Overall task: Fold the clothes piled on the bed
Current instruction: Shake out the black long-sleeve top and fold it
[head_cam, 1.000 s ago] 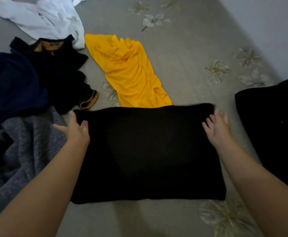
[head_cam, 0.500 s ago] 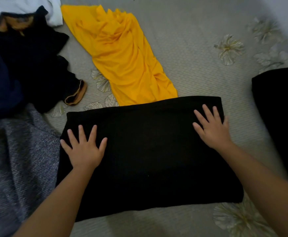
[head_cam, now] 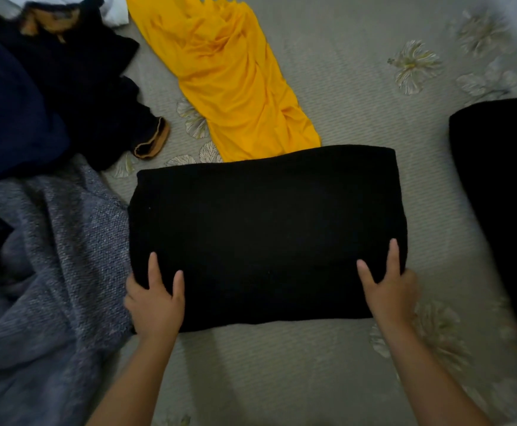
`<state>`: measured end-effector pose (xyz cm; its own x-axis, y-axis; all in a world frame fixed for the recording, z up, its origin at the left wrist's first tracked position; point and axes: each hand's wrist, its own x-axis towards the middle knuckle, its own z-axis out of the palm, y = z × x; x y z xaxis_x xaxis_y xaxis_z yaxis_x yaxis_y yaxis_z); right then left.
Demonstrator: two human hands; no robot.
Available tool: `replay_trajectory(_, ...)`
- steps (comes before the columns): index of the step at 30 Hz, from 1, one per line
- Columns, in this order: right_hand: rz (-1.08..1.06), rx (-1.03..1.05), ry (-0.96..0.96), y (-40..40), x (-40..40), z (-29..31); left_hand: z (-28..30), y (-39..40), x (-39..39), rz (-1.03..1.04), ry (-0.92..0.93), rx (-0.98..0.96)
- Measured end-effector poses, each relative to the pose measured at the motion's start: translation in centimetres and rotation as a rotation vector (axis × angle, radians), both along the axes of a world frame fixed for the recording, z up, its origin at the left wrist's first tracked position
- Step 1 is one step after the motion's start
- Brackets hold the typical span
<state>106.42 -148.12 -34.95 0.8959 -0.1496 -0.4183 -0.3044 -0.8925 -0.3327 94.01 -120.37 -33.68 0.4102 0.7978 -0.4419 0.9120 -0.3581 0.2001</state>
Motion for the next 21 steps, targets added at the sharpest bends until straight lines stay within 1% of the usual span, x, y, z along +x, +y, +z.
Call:
replay_trajectory(2, -0.045, 0.116, 0.019, 0.5, 0.9, 0.3, 0.3, 0.2, 0.4, 0.037, -0.017, -0.036)
replay_trajectory(3, -0.028, 0.126, 0.036, 0.3, 1.4, 0.4, 0.5, 0.4, 0.6, 0.032, -0.029, -0.053)
replay_trajectory(7, 0.098, 0.013, 0.029, -1.9, 2.1, 0.8, 0.8, 1.0, 0.3, -0.097, -0.054, -0.161)
replay_trajectory(13, 0.149, -0.14, 0.126, -7.2, -0.6, 1.1, 1.5, -3.5, -3.4, -0.206, 0.081, -0.279)
replay_trajectory(17, 0.181, -0.161, 0.165, -9.6, -2.2, 1.7, 1.4, -6.9, -7.4, -0.188, 0.137, -0.298)
replay_trajectory(21, 0.208, -0.161, 0.196, -11.1, -3.1, 2.6, 1.6, -9.6, -10.8, -0.136, 0.219, -0.371)
